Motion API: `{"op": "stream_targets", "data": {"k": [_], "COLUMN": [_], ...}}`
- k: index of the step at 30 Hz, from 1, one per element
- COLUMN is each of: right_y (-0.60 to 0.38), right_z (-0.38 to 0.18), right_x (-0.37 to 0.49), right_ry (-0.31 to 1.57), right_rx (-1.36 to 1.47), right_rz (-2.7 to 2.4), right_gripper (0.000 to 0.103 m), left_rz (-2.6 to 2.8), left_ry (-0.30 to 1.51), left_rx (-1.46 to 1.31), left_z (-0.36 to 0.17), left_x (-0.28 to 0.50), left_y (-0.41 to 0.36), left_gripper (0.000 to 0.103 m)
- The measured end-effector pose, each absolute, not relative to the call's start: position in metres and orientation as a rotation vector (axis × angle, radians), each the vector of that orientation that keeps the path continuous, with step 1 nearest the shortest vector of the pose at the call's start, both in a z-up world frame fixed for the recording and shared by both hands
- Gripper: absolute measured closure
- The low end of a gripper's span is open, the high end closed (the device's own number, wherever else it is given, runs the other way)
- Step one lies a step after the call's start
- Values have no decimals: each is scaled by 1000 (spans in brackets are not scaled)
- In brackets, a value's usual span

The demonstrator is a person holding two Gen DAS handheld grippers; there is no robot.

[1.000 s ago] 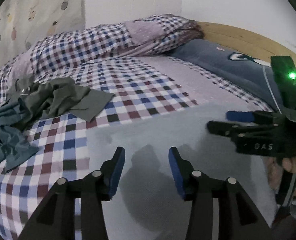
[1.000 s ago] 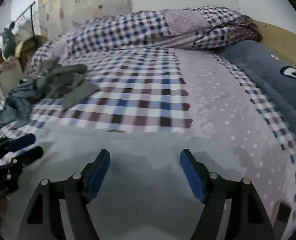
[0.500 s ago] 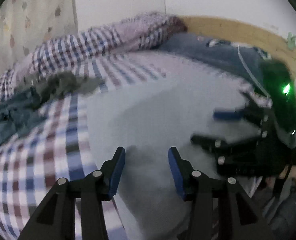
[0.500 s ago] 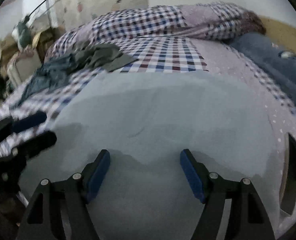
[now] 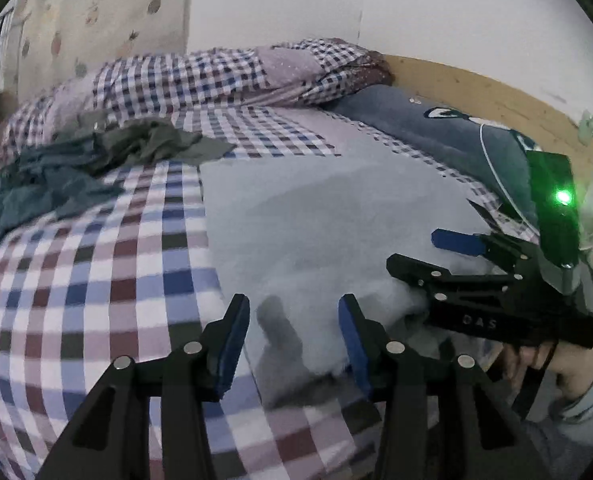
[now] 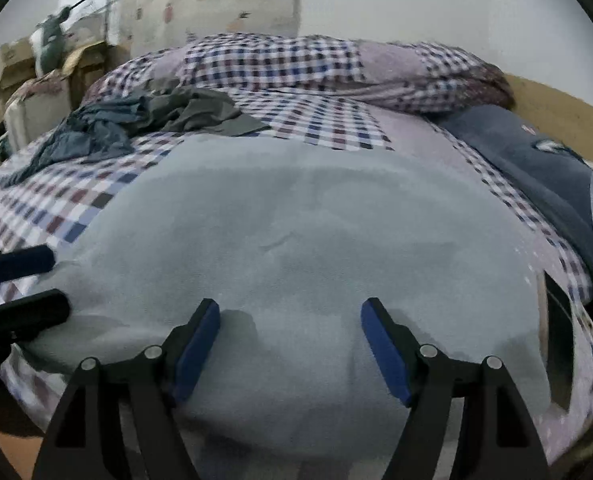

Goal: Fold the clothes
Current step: 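Position both open grippers over the edge of the folded sweatpants, then close both grippers on the edge of the folded sweatpants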

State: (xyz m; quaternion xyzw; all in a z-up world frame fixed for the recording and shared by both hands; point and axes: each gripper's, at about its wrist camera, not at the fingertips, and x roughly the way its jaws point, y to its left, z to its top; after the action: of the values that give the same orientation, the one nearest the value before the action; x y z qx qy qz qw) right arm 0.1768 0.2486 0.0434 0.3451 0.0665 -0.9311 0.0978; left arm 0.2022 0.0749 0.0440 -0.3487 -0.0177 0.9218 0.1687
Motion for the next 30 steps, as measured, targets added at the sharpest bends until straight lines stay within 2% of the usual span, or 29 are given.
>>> {"op": "stream_targets", "data": {"k": [2,4,7,10,17,19,24,26,30], "right_y": [246,235,225,226,231,234,237,236,235], "right_z": [49,47,36,36,51,60,82,88,92], "right_x": [185,189,189,193,202,203,209,209,214], "right_ry": [164,223,307,270,185,104,-5,-15,-35], "right_rx": [999,1007,1062,1071,1154,1151,1023,970,918], "right_rz": [-2737,-2733,-2744,-2770,-2799,-2800,-2828,-2836,-2820], "right_gripper": [26,26,26,26,25,24,24,23,23], "left_rz": [2573,2531,2473,2464,2344,2248,2113,2058,1951], "left_ry": [-20,-22,-160,-254,-686,-823,-911,-944,-1006], "left_rx": [-1058,-1104,-1147,-1150,-1179,-1199,-1245,-1261,-1292], "left_z": [35,27,28,31,21,11,-2,-7,-17], "left_x": [198,195,194,203,204,198,178,169,153], "left_y": [77,76,61,44,-9,-19,-9,-4,4], "left_gripper": [51,51,50,46,43,42,42,36,33]}}
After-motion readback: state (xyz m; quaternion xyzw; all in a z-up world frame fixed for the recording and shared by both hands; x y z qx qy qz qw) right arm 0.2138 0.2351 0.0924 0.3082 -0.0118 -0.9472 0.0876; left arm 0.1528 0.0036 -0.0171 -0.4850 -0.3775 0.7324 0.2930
